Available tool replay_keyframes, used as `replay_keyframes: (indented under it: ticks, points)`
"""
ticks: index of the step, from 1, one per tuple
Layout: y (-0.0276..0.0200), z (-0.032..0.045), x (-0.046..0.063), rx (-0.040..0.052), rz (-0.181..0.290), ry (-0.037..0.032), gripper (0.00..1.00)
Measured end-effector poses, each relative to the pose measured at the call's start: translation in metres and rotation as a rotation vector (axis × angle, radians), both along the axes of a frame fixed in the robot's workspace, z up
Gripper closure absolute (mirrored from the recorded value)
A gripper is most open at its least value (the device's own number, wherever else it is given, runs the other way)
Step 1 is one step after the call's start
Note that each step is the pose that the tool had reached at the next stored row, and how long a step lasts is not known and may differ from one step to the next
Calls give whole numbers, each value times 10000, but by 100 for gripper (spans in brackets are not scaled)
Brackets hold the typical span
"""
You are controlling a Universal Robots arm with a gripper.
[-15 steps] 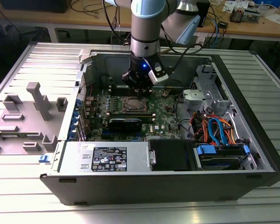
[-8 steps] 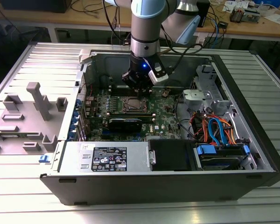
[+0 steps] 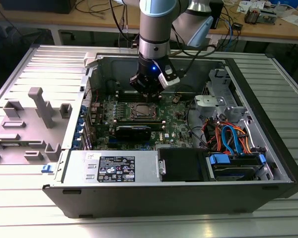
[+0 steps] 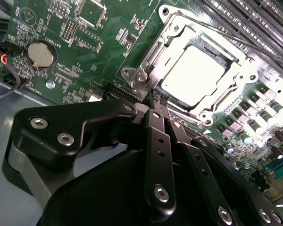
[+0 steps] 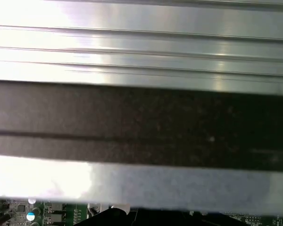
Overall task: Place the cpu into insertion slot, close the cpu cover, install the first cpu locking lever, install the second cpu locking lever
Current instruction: 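Install the second cpu locking lever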
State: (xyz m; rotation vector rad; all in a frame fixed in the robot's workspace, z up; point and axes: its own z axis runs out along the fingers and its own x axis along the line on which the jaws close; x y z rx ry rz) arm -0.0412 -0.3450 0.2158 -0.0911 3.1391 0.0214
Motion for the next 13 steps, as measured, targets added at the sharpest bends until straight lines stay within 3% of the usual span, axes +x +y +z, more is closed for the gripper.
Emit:
replay_keyframes:
  ticks: [8,13]
  points:
    - [-161,0,0,1,1,-1,89]
    - [-171,33,0,2,0,-2,89]
